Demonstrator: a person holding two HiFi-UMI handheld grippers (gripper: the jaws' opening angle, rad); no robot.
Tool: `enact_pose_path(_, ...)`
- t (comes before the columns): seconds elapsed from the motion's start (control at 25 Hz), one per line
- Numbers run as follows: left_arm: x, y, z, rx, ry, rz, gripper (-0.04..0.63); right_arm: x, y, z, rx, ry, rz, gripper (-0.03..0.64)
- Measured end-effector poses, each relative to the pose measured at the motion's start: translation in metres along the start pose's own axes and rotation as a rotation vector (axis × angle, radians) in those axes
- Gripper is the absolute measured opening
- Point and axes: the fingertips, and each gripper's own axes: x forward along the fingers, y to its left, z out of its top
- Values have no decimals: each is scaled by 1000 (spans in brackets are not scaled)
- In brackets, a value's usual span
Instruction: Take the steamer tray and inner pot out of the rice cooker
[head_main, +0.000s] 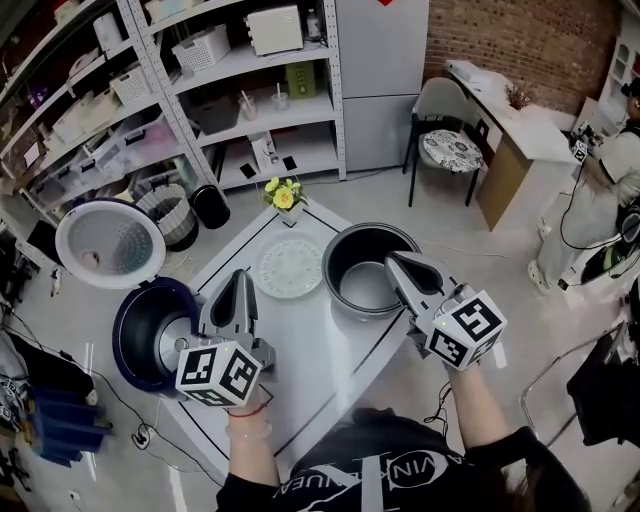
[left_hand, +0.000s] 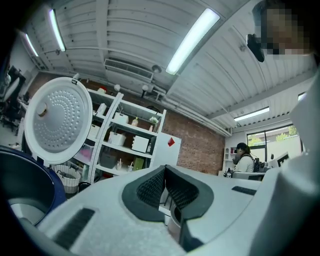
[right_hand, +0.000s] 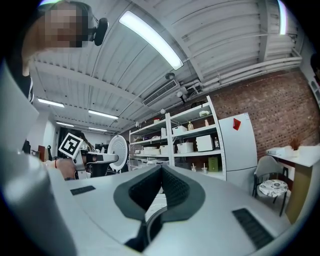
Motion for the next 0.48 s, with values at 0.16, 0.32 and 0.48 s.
enact_pose_path(0.16, -5, 7, 2, -18, -7, 13, 11, 0, 3, 2, 1, -3, 2, -2)
enact_pose_path(0.32, -8, 10, 6, -12, -18, 24, 11, 0, 2, 2, -1, -10, 2, -2)
enact_pose_path(0.48, -10, 13, 9, 23, -27, 39, 11, 1, 1, 2, 0, -15, 2, -2)
